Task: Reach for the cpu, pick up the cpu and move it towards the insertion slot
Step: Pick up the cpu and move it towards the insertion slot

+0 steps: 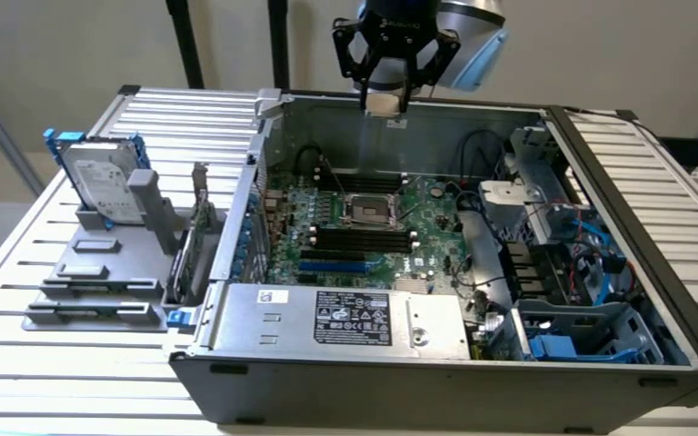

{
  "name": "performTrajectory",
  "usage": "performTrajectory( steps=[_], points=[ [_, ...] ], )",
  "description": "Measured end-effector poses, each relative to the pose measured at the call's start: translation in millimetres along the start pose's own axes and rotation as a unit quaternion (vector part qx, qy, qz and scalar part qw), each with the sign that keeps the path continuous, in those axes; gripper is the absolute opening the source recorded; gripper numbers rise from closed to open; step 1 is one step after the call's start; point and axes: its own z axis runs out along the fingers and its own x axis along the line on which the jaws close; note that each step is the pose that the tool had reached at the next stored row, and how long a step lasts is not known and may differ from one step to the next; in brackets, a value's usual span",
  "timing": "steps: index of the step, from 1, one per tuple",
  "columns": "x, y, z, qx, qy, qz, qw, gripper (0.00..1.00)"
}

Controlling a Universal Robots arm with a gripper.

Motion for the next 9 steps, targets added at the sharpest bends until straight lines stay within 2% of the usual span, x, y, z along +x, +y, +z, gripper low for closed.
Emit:
performTrajectory(
  steps=[9],
  points=[
    [0.0, 0.0, 0.0, 0.0000, 0.0000, 0.000, 1.0000, 0.55]
  ],
)
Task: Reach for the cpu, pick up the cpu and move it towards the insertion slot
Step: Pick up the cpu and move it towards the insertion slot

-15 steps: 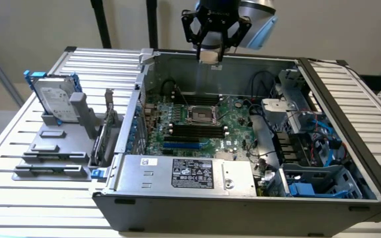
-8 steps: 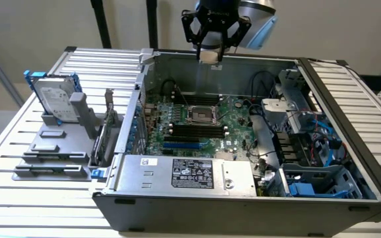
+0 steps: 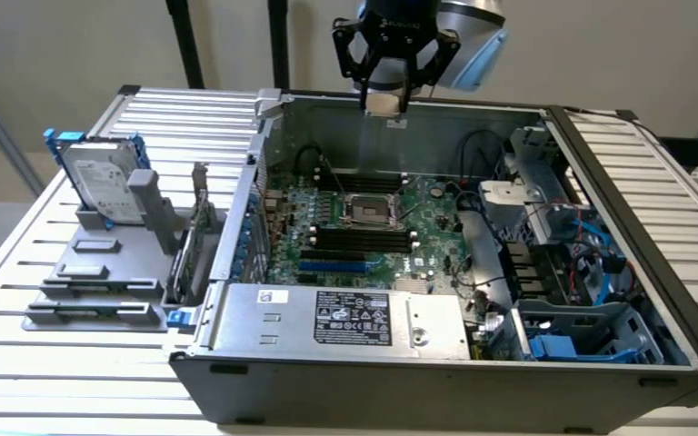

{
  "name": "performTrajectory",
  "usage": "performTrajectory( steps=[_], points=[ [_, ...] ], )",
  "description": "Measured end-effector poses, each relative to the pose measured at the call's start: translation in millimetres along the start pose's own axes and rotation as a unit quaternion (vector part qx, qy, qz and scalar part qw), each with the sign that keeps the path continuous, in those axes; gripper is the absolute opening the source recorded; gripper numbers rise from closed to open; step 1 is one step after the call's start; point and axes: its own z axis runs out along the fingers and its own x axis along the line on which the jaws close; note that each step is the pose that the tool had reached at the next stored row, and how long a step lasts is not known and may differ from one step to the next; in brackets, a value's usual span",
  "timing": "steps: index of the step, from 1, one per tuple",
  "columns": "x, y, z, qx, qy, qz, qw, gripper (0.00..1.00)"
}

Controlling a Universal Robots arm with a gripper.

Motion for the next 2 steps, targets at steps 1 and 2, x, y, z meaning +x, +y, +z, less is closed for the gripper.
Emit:
performTrajectory(
  steps=[1, 2],
  points=[
    [0.0, 0.0, 0.0, 0.0000, 0.0000, 0.000, 1.0000, 0.55],
    [0.0, 0.0, 0.0, 0.0000, 0.0000, 0.000, 1.0000, 0.55]
  ],
)
